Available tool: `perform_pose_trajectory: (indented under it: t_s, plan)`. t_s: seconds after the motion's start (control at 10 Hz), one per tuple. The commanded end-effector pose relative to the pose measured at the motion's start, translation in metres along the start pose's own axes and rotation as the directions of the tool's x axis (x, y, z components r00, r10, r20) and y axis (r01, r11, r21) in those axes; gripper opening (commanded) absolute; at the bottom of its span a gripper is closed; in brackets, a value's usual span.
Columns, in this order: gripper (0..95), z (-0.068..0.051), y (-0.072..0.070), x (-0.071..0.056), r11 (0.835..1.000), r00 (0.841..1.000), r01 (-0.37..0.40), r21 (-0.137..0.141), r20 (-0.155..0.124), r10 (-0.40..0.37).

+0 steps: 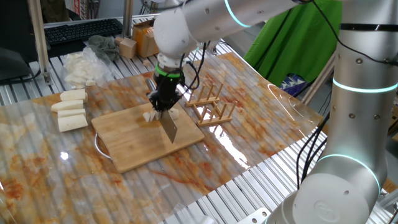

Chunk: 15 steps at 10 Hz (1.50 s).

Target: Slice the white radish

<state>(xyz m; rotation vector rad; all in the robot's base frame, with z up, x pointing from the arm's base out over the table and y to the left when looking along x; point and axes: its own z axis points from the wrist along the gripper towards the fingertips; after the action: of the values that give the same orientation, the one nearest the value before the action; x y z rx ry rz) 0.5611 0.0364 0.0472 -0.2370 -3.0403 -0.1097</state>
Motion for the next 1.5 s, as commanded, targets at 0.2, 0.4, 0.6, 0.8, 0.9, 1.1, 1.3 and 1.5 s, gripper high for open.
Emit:
perform_pose_trajectory:
  t_s: [0.2, 0.4, 0.6, 0.8, 0.9, 1.1, 1.3, 1.5]
  plan:
    - [0.0, -0.004, -0.002, 0.005, 1.000, 1.000, 0.005, 0.008, 0.012, -0.005]
    - [0.0, 0.016, 0.003, 0.000, 1.000, 0.999, 0.002, 0.002, 0.037, -0.002]
    - [0.0, 0.016, 0.003, 0.000, 1.000, 1.000, 0.007, 0.008, 0.028, -0.007]
    - [0.0, 0.004, 0.001, 0.005, 1.000, 1.000, -0.007, -0.015, 0.003, 0.007]
    - [0.0, -0.001, 0.000, 0.008, 1.000, 1.000, -0.007, -0.004, 0.002, 0.007]
    - [0.0, -0.009, -0.001, 0.011, 1.000, 1.000, -0.006, -0.002, -0.004, 0.006]
    - [0.0, -0.023, -0.002, 0.015, 1.000, 1.000, -0.011, 0.003, -0.017, 0.011]
    - [0.0, -0.031, -0.003, 0.017, 1.000, 1.000, -0.004, 0.013, -0.015, 0.004]
